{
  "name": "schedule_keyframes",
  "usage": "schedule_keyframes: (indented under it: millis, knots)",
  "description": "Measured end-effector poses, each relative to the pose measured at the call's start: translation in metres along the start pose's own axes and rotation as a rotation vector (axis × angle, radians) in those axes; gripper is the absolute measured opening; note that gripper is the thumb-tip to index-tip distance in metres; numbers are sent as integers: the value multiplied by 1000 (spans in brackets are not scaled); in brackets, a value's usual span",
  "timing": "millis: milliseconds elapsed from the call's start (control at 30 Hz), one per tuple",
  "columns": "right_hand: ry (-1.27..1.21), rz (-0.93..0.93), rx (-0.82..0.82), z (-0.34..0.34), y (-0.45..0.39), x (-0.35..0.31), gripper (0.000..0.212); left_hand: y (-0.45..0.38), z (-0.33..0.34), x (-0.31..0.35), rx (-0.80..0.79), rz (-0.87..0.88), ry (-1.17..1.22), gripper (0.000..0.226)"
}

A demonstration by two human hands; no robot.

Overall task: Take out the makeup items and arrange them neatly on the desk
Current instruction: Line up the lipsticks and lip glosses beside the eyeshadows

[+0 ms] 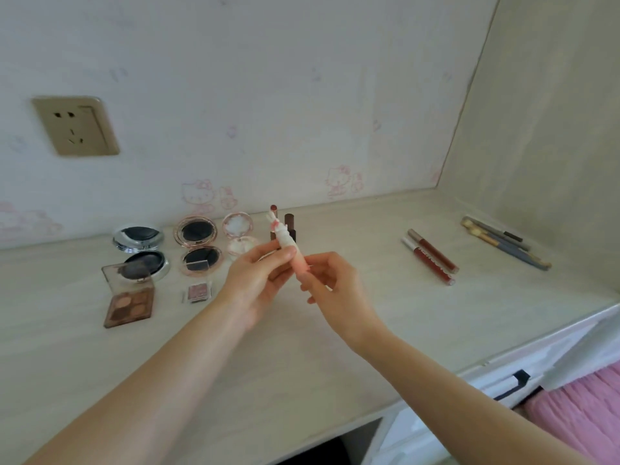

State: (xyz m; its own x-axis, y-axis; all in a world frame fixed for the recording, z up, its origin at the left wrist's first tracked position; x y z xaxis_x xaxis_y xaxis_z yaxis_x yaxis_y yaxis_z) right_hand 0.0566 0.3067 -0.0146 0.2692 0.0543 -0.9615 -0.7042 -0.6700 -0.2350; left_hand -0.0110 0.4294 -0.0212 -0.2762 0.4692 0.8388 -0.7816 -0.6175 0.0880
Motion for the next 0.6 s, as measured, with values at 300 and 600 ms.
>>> schedule_keyframes:
  millis: [300,600]
  knots:
    - [-4,42,-100,38,14,-3,11,28,-33,22,60,59,-91,25]
    - [-183,182,-260,59,4,-22,25,65,-57,63,49,431,-850,29]
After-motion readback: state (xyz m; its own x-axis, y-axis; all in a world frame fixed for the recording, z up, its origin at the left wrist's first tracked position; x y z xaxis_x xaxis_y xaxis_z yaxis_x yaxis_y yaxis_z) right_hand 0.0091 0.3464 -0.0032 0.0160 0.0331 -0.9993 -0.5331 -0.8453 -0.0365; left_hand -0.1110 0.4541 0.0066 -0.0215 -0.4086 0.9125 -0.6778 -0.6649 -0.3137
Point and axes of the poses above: each hand's wrist, its own y-axis away from the middle knuckle, its own z-axis out of the palm, x = y × z, the point moved 6 cm from there along -y, towards the middle knuckle, and after that the axes turned 1 degree about z, right-handed, at the moved point
